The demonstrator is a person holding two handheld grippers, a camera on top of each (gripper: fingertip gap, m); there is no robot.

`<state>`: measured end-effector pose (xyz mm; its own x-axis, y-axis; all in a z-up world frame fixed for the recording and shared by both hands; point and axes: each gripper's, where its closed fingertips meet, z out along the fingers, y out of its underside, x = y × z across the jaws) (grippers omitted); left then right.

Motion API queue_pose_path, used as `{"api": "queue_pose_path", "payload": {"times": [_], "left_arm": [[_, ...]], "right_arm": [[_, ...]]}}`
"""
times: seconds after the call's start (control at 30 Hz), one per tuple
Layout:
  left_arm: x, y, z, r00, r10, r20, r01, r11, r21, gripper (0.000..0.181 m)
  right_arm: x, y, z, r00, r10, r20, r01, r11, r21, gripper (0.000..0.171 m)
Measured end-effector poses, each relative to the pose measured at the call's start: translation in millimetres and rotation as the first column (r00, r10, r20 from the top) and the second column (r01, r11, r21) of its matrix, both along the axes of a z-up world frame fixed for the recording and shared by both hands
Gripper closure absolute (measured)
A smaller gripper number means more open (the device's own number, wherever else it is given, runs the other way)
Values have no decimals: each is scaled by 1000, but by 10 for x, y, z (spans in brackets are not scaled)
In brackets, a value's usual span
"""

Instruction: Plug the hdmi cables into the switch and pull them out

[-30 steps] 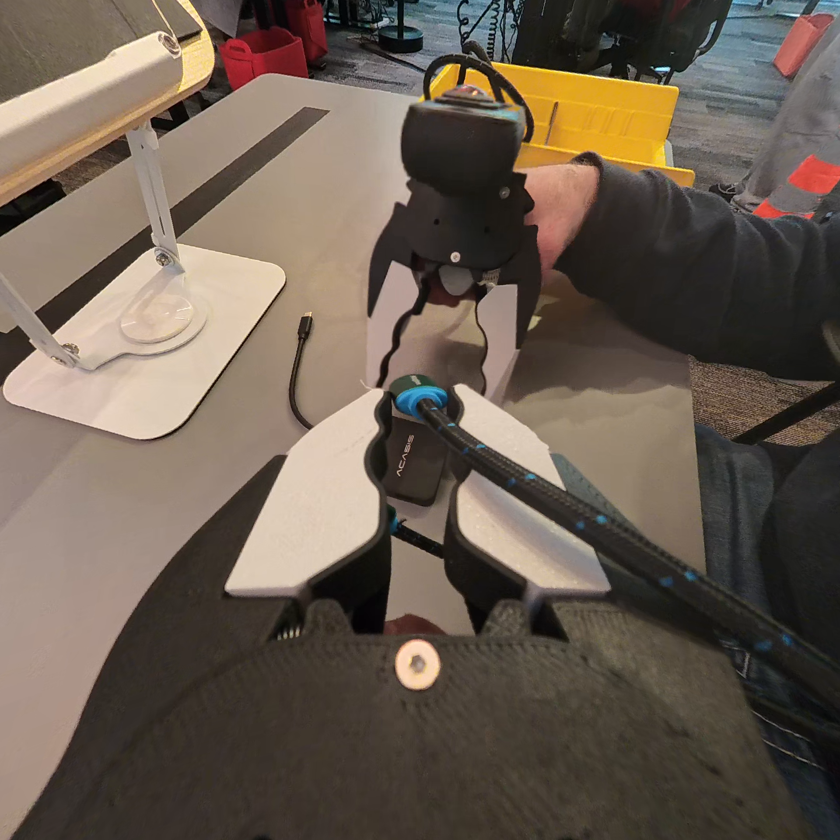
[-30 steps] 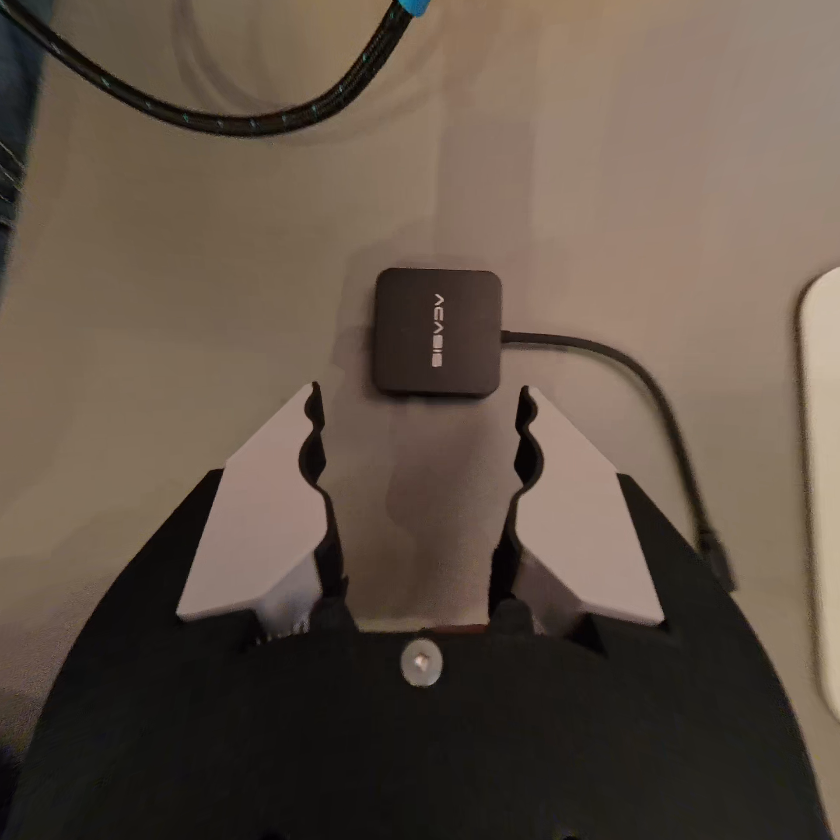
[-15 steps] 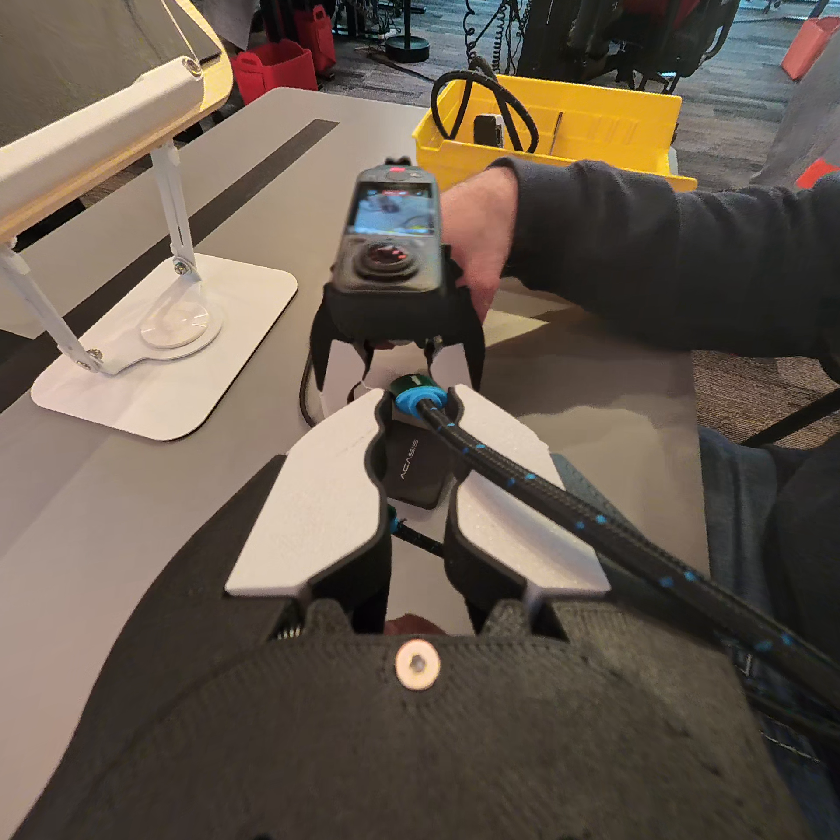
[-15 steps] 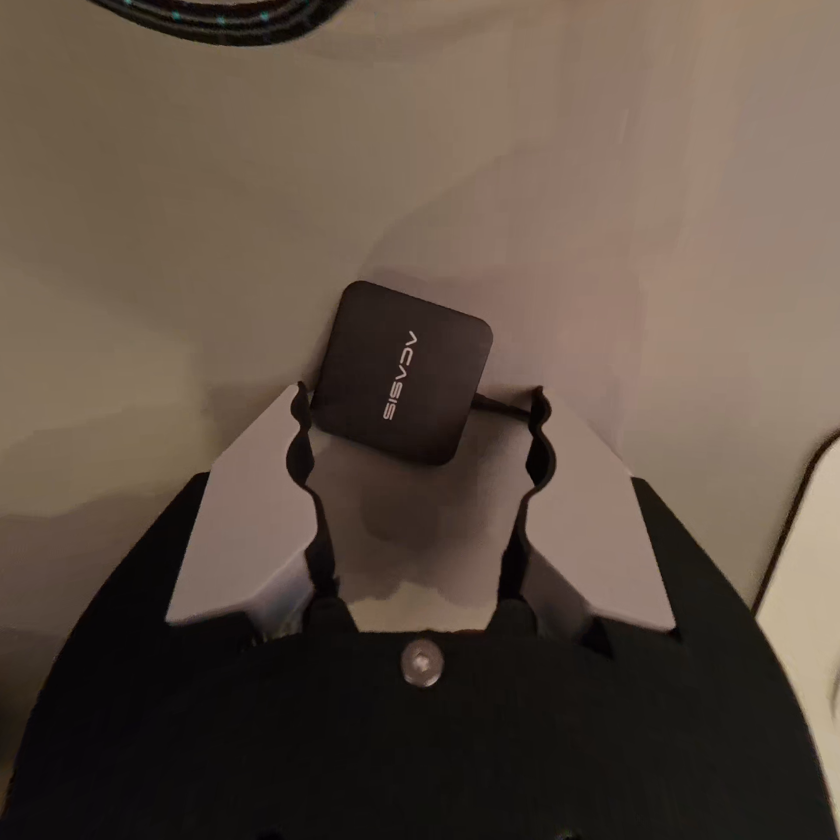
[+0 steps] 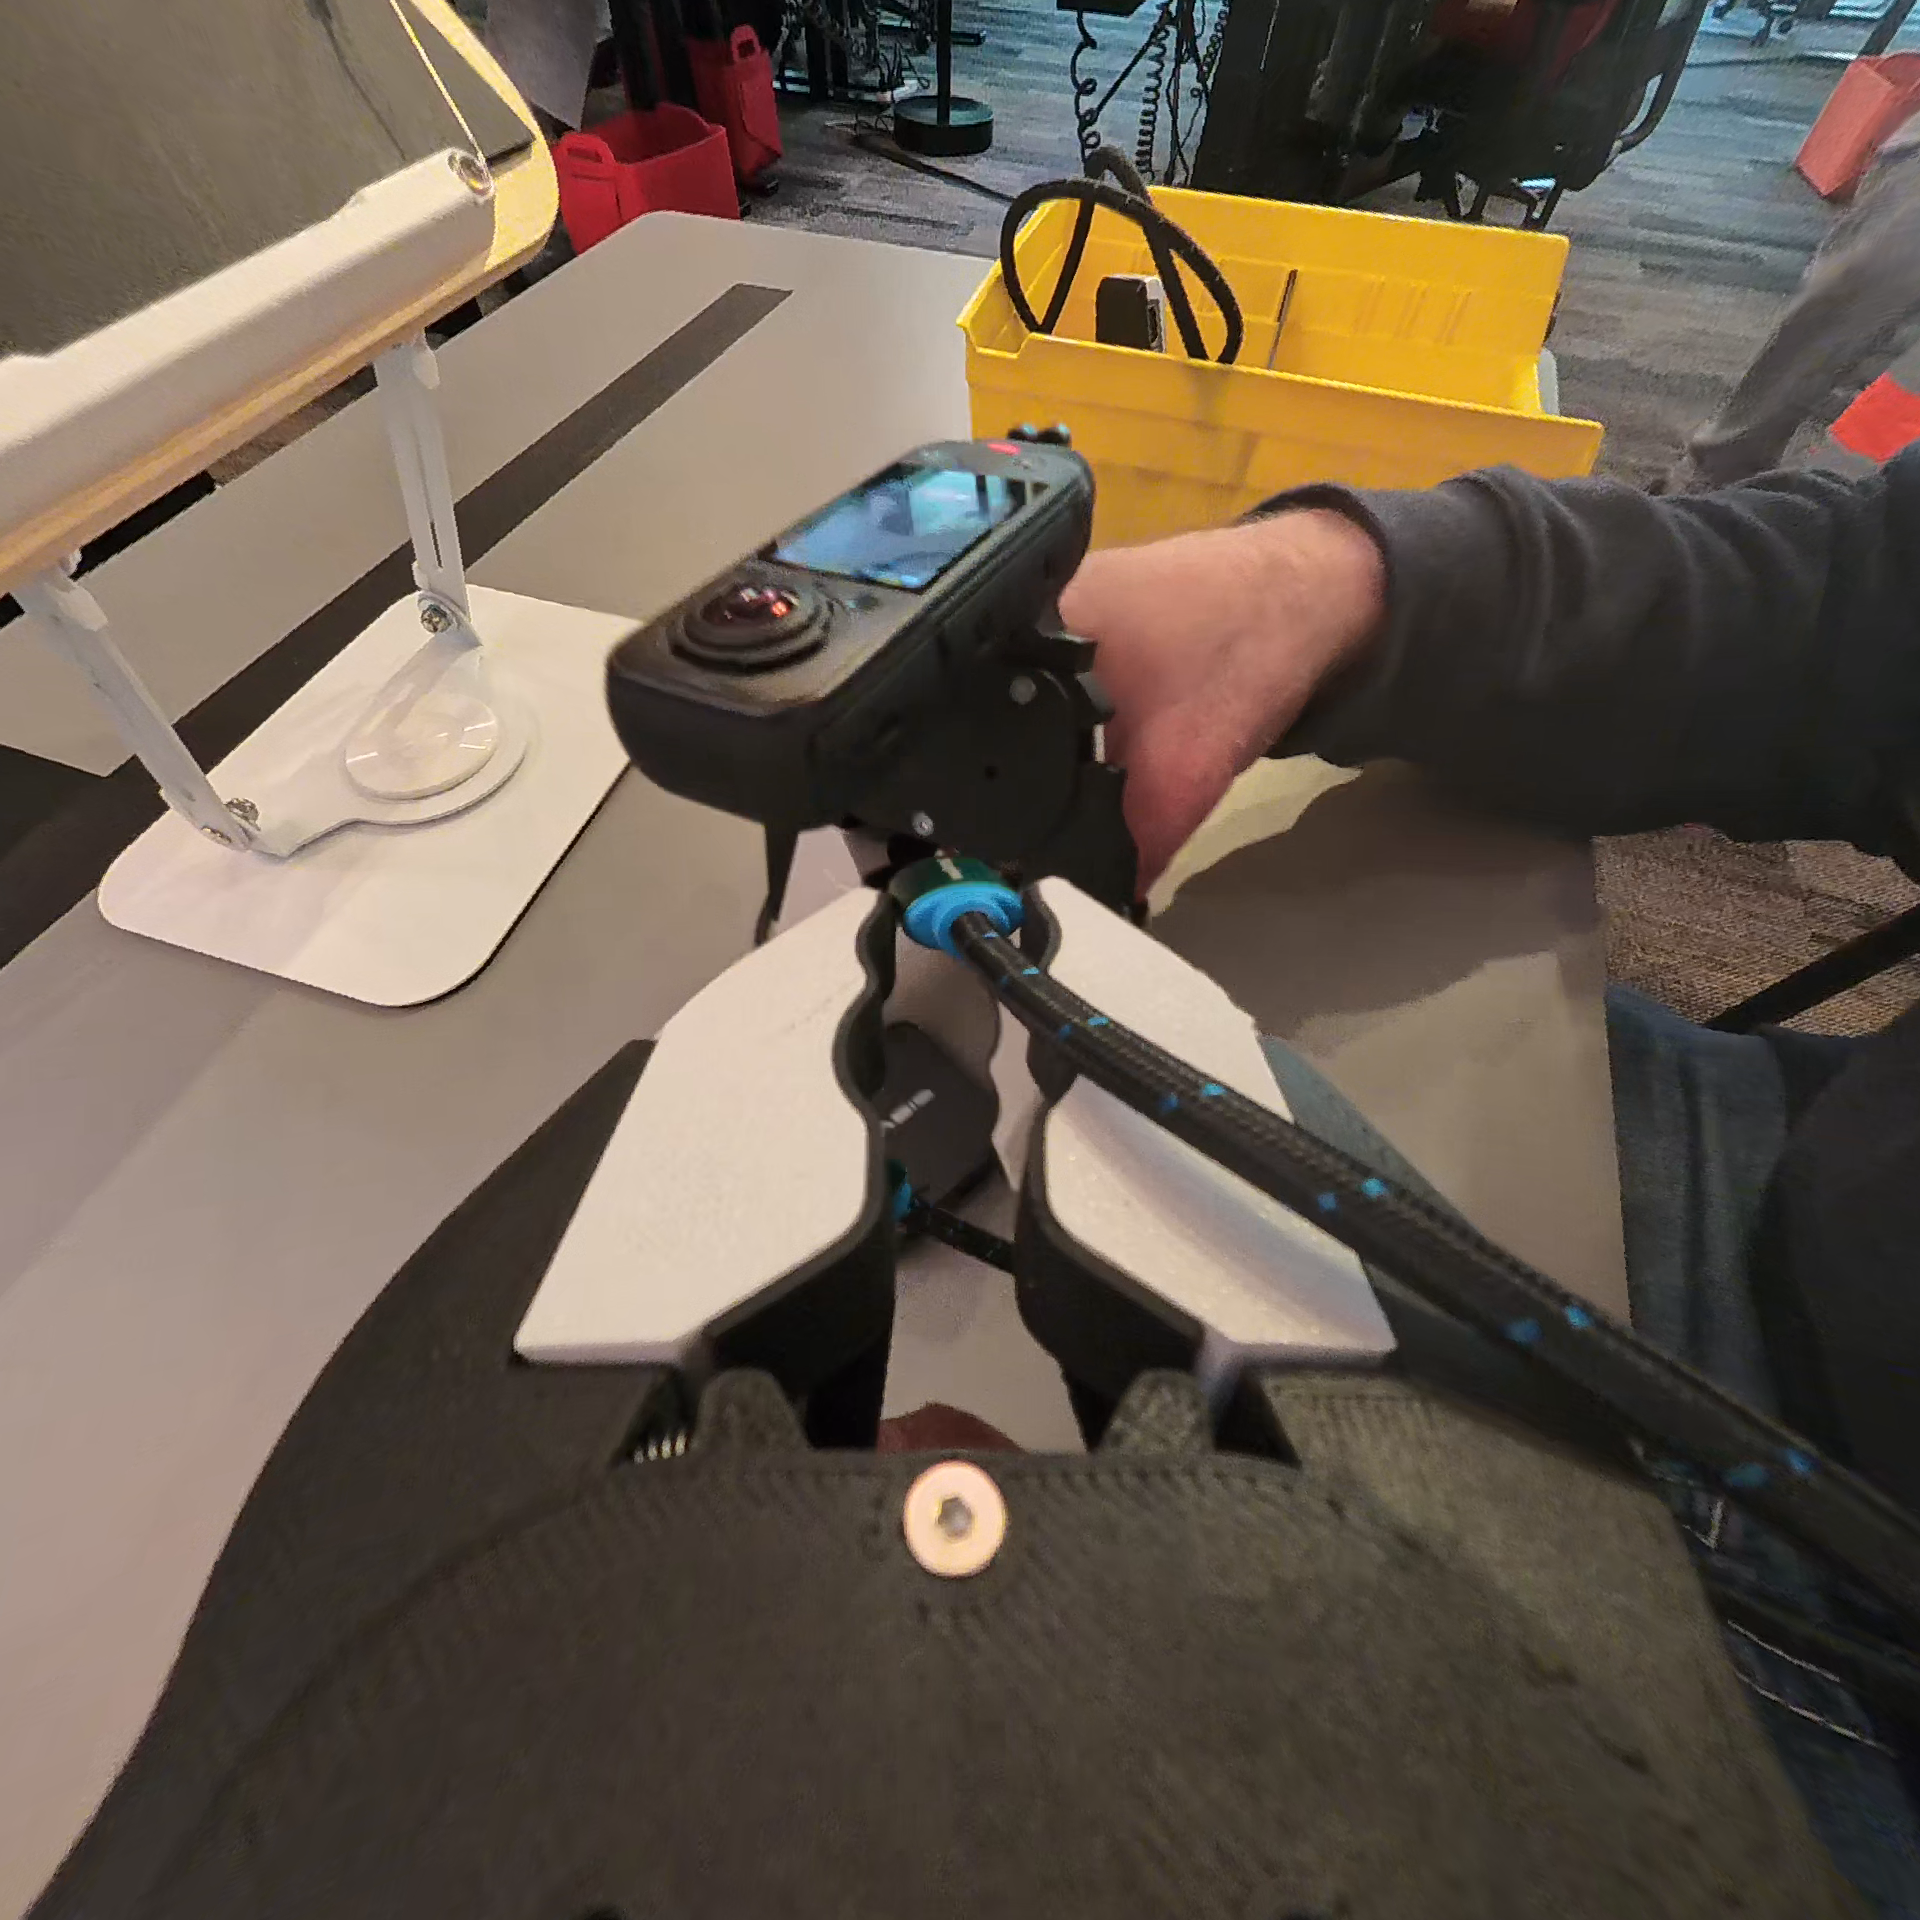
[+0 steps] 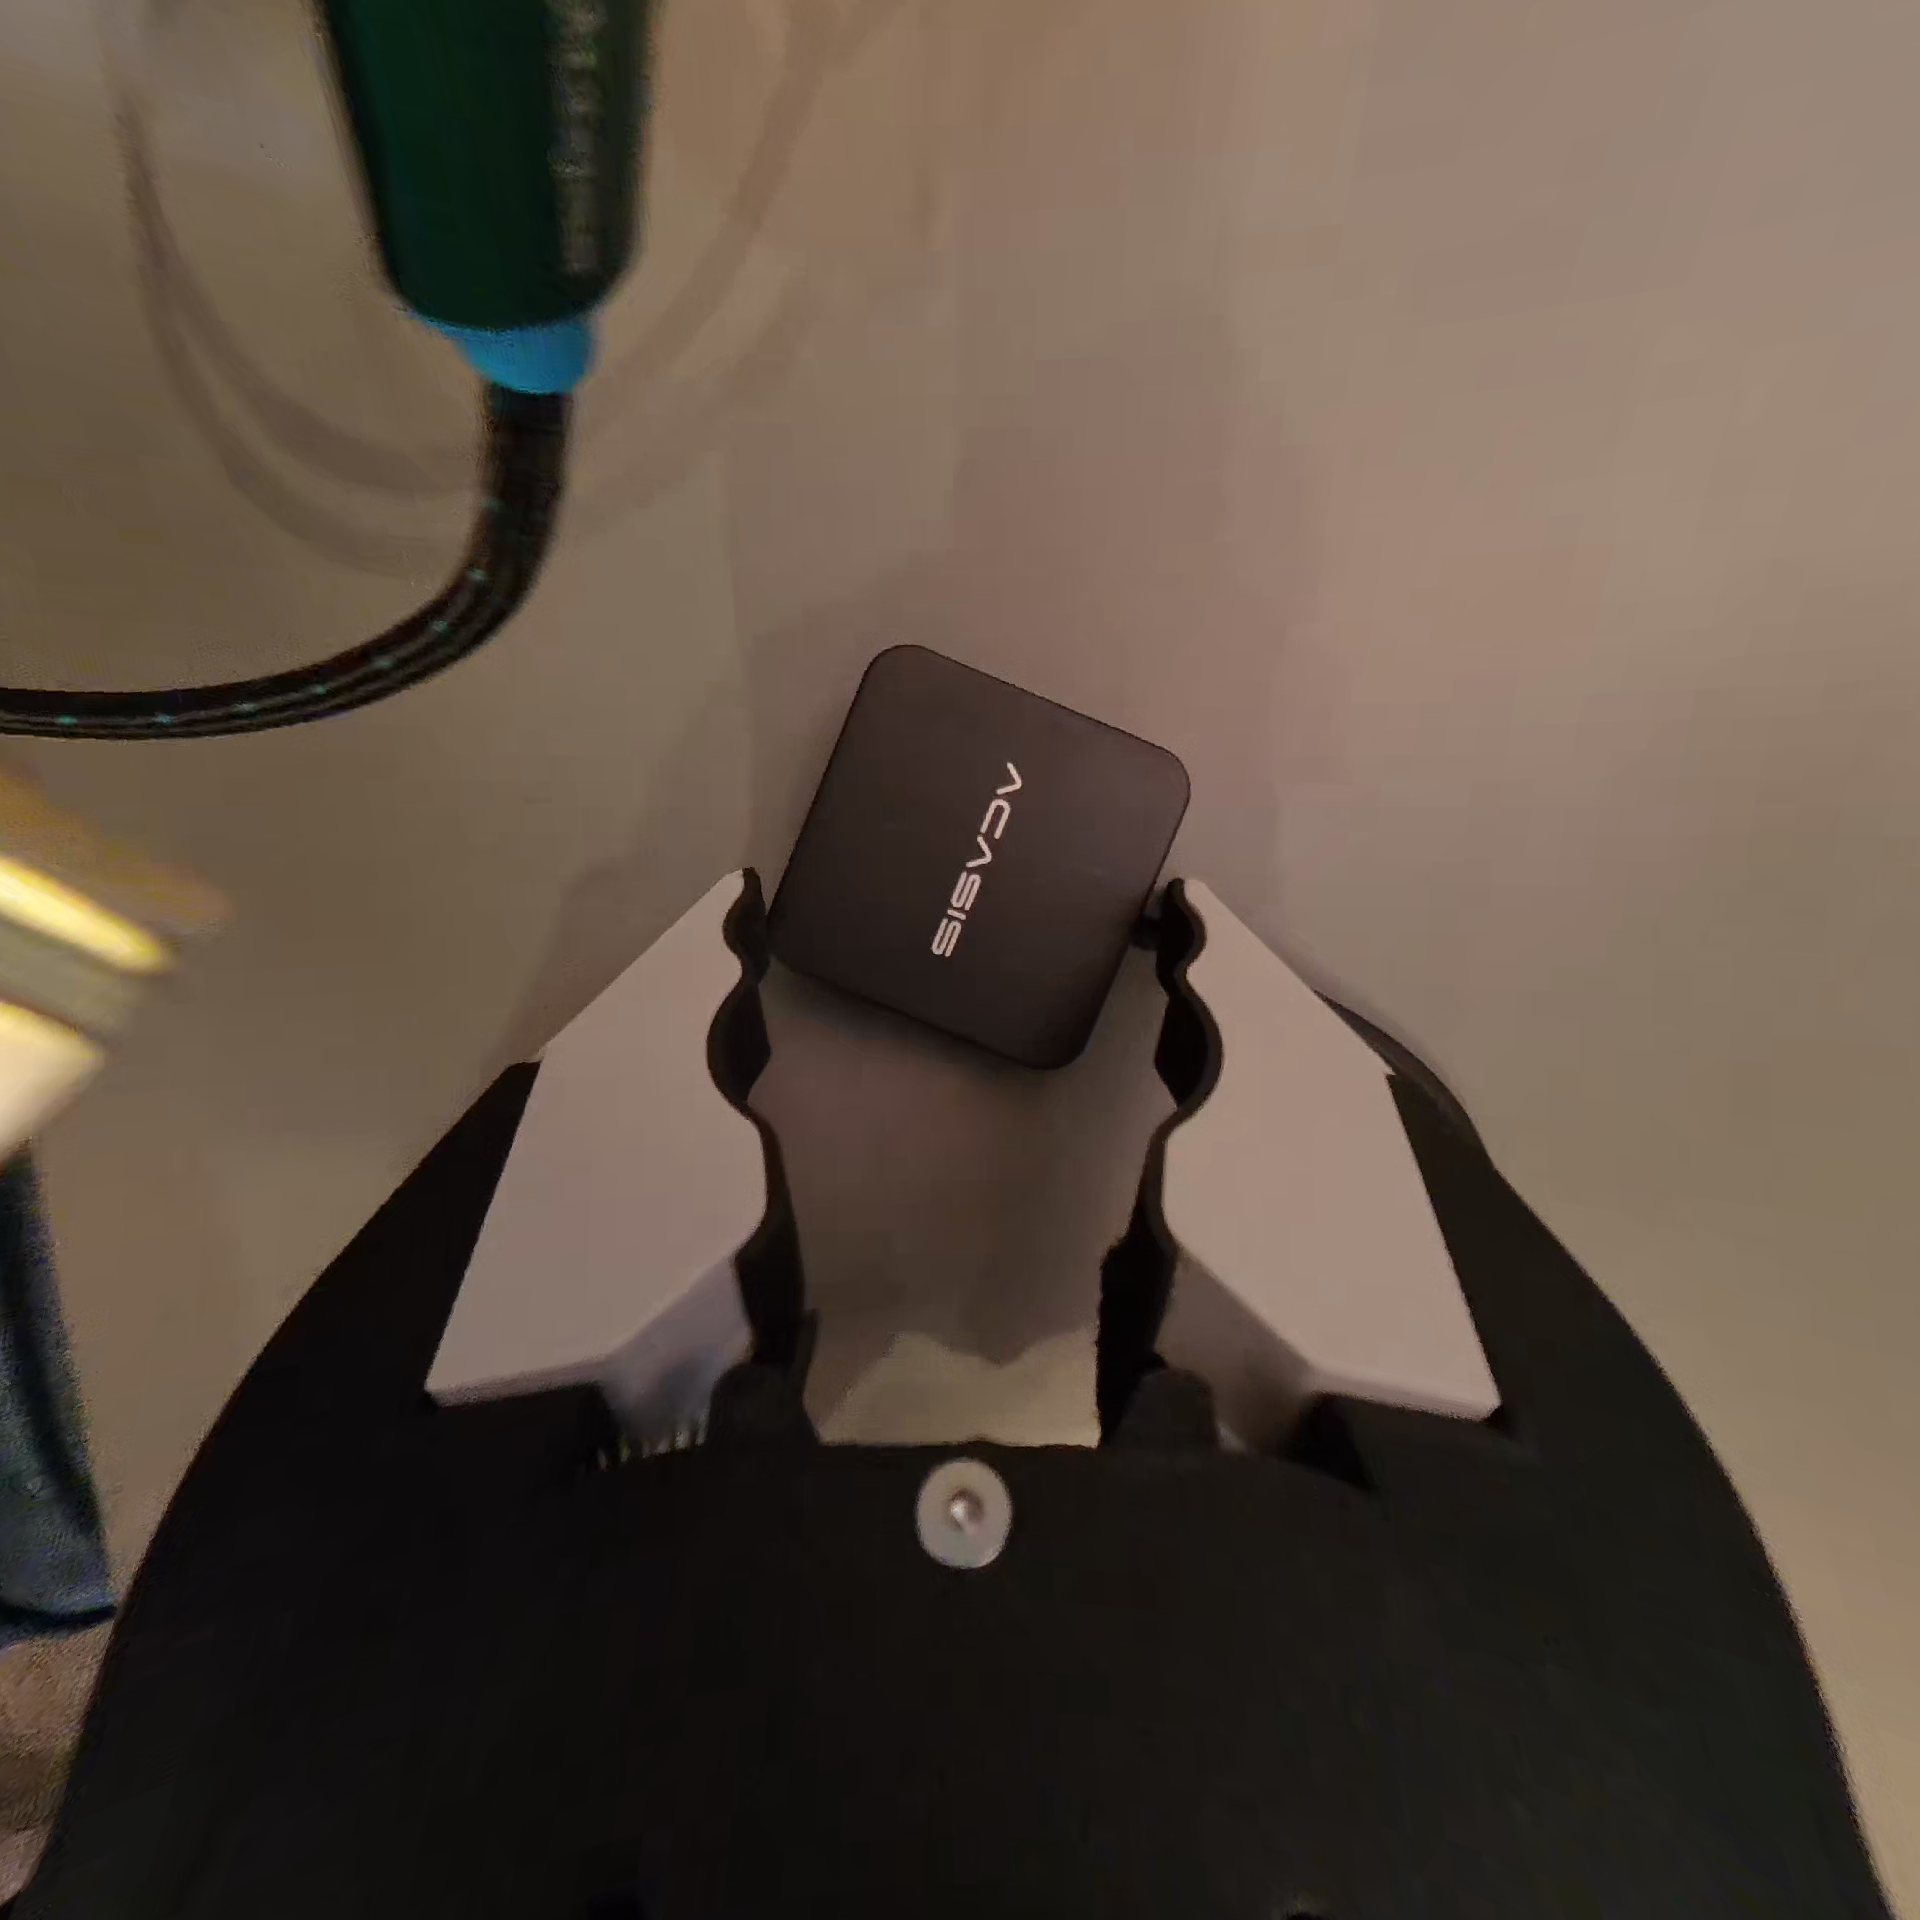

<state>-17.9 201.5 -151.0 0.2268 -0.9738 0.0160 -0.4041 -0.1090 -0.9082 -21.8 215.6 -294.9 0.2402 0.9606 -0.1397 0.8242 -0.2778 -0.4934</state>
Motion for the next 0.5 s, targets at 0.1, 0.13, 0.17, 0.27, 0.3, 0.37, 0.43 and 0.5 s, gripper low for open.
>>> {"api": "queue_pose_path", "payload": {"times": [0.1,0.13,0.17,0.27,0.3,0.37,0.43,0.5], "left_arm": [[-6,-5,24,1000,1,2,-1,1000,5,159],[-7,-12,19,1000,-2,-3,2,1000,6,159],[-6,-12,23,1000,-1,0,1,1000,9,159],[-3,-15,27,1000,-2,-2,2,1000,11,159],[-5,-13,28,1000,-1,-3,1,1000,11,159],[-6,-13,26,1000,-2,0,2,1000,9,158],[-8,-13,29,1000,-2,2,2,1000,6,159],[-14,-6,29,1000,0,1,0,1000,10,159]], "right_arm": [[-16,-195,15,990,137,20,-137,991,-9,84],[6,-158,26,983,180,30,-181,982,52,78],[46,-116,28,975,218,52,-222,969,106,75],[209,-2,-4,950,282,137,-303,936,176,75],[247,23,-23,942,300,150,-324,930,175,77],[260,-1,-52,927,353,126,-370,917,147,84],[244,-23,-59,924,373,87,-381,917,118,93],[239,-31,-38,924,378,62,-383,916,118,119]]}}
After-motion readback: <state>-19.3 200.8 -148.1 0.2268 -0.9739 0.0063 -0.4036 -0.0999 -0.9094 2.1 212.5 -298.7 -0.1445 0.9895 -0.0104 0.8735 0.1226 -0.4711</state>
